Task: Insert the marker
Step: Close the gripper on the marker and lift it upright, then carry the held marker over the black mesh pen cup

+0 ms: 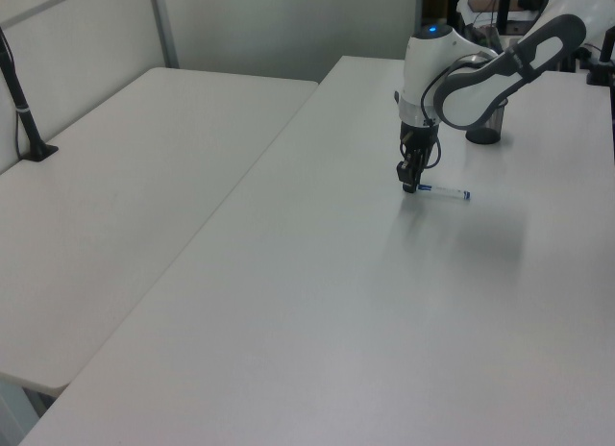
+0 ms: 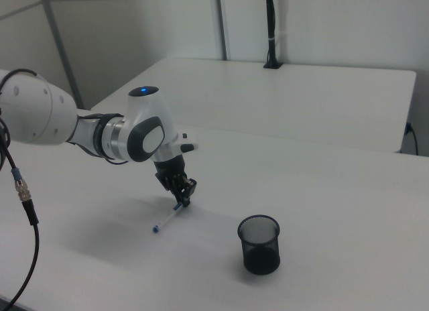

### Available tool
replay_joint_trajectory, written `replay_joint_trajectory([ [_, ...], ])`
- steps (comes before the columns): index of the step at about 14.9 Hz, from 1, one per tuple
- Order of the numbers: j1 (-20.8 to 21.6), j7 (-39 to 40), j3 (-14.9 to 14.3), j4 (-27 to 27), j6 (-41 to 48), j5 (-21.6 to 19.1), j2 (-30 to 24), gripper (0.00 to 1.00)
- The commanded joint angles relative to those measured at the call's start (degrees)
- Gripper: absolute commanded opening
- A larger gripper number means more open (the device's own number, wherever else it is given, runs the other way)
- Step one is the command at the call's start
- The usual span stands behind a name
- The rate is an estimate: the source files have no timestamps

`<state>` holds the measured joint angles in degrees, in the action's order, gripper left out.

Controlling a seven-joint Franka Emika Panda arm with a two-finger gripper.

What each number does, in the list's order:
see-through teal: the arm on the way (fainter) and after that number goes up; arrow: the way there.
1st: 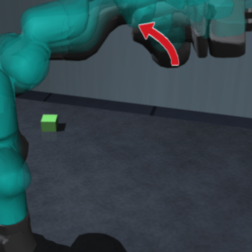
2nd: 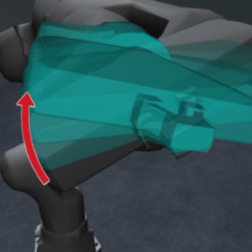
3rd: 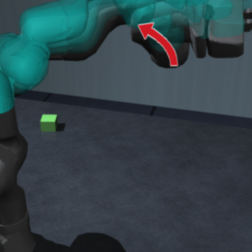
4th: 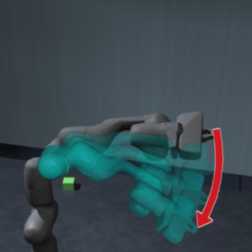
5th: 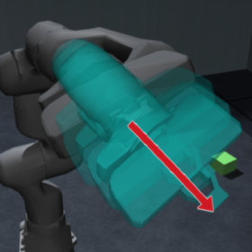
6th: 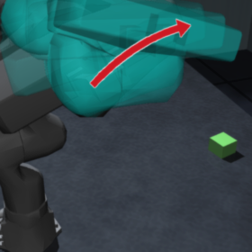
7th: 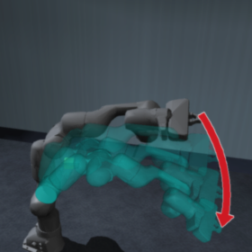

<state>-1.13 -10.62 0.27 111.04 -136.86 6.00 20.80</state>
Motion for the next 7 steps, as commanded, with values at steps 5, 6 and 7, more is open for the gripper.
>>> replay_joint_trajectory([
  [5,-1.67,-2.04,0.35,-0.82,0.1,0.33,-4.87,0.0],
  [6,-3.25,-1.61,0.35,-0.82,0.45,0.33,-7.32,0.0],
  [7,-4.66,-1.6,0.26,-0.82,0.54,0.16,-9.7,0.0],
])
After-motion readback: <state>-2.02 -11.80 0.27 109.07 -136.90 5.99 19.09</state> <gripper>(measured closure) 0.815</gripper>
